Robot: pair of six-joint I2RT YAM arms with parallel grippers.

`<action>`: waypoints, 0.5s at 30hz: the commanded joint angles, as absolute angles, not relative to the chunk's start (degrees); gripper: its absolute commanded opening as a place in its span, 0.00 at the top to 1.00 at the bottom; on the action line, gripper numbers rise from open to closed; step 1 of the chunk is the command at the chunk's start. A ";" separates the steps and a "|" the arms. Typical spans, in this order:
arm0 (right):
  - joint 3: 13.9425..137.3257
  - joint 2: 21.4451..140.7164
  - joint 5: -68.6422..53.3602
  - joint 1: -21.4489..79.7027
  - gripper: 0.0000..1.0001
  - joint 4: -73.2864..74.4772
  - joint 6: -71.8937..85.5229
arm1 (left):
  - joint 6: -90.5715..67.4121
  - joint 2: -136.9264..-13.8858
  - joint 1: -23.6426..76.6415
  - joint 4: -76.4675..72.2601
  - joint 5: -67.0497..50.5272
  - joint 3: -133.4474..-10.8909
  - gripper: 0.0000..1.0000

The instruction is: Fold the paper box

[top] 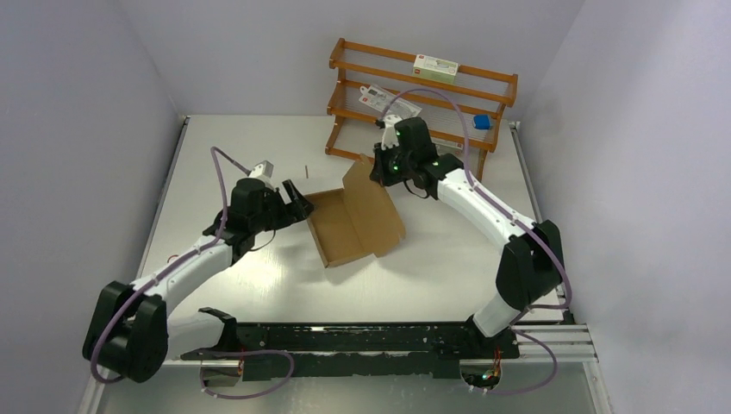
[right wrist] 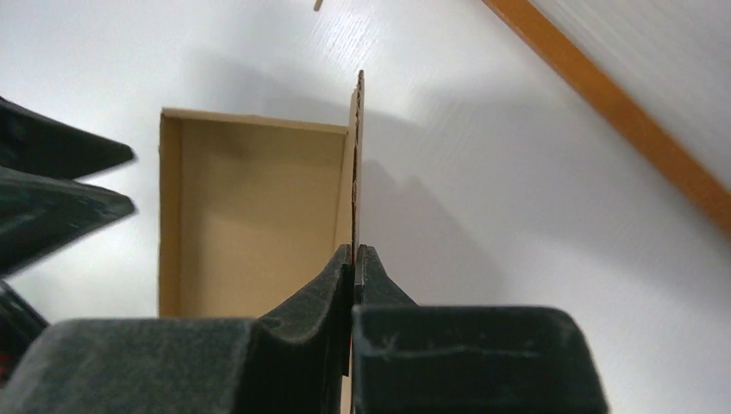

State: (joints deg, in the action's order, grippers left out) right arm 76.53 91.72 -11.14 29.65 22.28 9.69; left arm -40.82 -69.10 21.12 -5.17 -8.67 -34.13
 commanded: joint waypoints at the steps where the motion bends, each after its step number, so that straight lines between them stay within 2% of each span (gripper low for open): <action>1: 82.80 95.22 -11.92 32.34 1.00 26.49 -4.87 | -36.94 -63.97 20.48 2.31 -3.19 -35.86 0.13; 8: 92.30 102.49 -11.81 35.26 1.00 29.94 -18.62 | -36.45 -61.19 20.39 4.62 -0.12 -34.58 0.15; 15: 104.52 111.05 -12.83 39.15 1.00 39.70 -34.84 | -36.22 -59.66 19.37 5.54 2.04 -34.54 0.15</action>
